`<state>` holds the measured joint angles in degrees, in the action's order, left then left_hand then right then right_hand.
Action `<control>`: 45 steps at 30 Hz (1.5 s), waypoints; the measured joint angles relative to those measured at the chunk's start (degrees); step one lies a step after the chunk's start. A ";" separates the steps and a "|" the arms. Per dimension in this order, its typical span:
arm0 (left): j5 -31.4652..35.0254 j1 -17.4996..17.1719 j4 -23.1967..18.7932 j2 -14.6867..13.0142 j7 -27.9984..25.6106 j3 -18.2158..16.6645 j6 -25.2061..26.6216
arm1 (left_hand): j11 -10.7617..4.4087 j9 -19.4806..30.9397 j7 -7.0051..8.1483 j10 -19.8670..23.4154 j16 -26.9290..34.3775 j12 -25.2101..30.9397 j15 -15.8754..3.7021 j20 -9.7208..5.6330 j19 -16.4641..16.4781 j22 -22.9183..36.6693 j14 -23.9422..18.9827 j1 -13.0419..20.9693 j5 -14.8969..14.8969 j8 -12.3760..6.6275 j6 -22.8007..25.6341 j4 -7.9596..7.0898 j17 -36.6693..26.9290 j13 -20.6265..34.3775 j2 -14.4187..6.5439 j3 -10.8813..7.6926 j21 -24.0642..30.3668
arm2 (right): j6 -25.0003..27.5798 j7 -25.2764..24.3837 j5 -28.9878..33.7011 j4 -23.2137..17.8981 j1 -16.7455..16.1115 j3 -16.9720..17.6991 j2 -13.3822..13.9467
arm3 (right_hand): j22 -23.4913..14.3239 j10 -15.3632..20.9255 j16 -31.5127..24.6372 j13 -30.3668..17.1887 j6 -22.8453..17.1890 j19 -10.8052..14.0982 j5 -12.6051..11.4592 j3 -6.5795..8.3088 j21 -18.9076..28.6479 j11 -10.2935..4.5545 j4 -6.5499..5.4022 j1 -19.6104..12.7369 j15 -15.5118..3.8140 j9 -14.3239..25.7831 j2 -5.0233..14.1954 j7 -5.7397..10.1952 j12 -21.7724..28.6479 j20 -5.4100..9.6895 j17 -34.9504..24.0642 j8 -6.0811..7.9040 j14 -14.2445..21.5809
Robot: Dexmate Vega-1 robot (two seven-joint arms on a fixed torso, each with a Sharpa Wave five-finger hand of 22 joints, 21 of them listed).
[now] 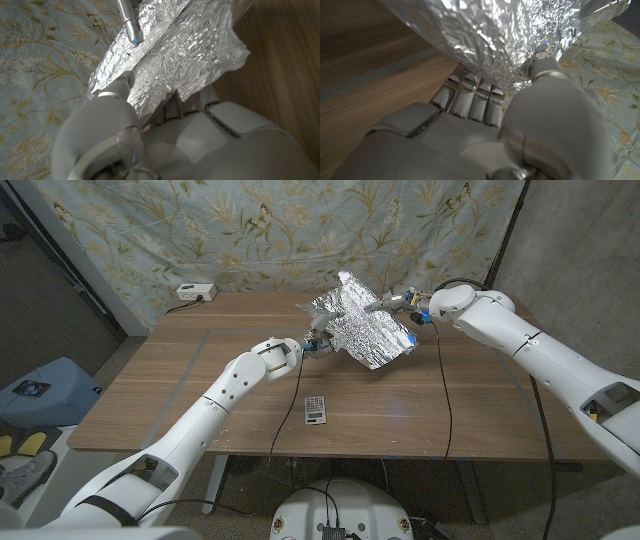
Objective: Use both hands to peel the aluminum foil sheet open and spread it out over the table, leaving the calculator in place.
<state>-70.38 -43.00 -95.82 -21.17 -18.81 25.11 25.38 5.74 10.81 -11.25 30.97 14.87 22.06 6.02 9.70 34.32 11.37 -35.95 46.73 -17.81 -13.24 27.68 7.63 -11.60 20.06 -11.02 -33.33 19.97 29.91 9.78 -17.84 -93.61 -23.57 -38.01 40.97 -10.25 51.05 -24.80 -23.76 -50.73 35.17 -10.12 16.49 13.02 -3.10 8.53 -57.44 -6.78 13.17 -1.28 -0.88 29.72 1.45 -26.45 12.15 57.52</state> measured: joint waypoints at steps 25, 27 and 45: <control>0.59 -1.10 0.23 1.03 -2.35 -0.52 -2.71 | -2.80 0.27 1.13 11.54 4.66 1.57 -6.55 -3.89 5.74 0.79 -10.65 4.11 0.35 -1.17 9.70 -5.19 -2.13 0.49 -1.05 -9.91 5.08 | 0.01 -1.07 1.06 0.66 0.30 0.33 -0.12 | 0.00 -0.12 0.29 -0.06 -0.24 0.20 0.05 -0.32 0.00 0.08 0.31 0.28 -0.37 0.04 0.28 -0.16 0.91 0.20 0.02 -0.08 0.34; 0.62 -1.11 0.45 1.10 -2.43 -0.58 -2.77 | -2.81 0.27 1.13 11.94 4.66 1.57 -6.85 -4.00 5.85 0.79 -10.96 4.11 0.51 -1.17 9.70 -5.42 -2.01 0.39 -1.05 -10.15 5.23 | 0.01 -1.15 1.20 0.66 0.32 0.24 -0.16 | 0.00 -0.12 0.29 -0.06 -0.24 0.22 0.05 -0.32 0.00 0.08 0.31 0.28 -0.37 0.21 0.28 -0.16 0.91 0.18 0.03 -0.18 0.34; 0.77 -1.13 1.09 1.45 -2.62 -0.76 -3.24 | -3.60 0.27 0.87 13.60 5.10 1.56 -7.95 -4.58 6.43 1.04 -12.30 4.63 1.29 -1.17 11.17 -5.66 -2.15 -0.40 -0.98 -10.70 6.20 | 0.67 -0.75 -0.48 0.13 -0.29 1.41 0.40 | 0.00 -0.13 0.29 -0.07 -0.46 0.83 0.23 -0.48 0.00 0.07 0.16 0.27 -0.37 0.29 0.27 -0.37 1.01 0.19 -0.30 -0.05 0.35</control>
<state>-69.61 -44.13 -94.73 -19.72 -21.43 24.35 22.14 2.14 11.07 -10.38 44.57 19.97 23.63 -1.93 5.12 40.75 12.41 -48.26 51.36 -16.52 -14.41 38.85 1.97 -13.75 19.66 -12.00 -44.03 26.18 30.58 9.03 -18.32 -93.48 -23.85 -36.60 41.37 -10.25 50.92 -24.51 -23.84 -51.19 36.00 -9.89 16.01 13.02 -3.04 8.70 -57.18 -7.15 13.45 -1.01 -1.25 30.73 1.63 -26.74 12.10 57.87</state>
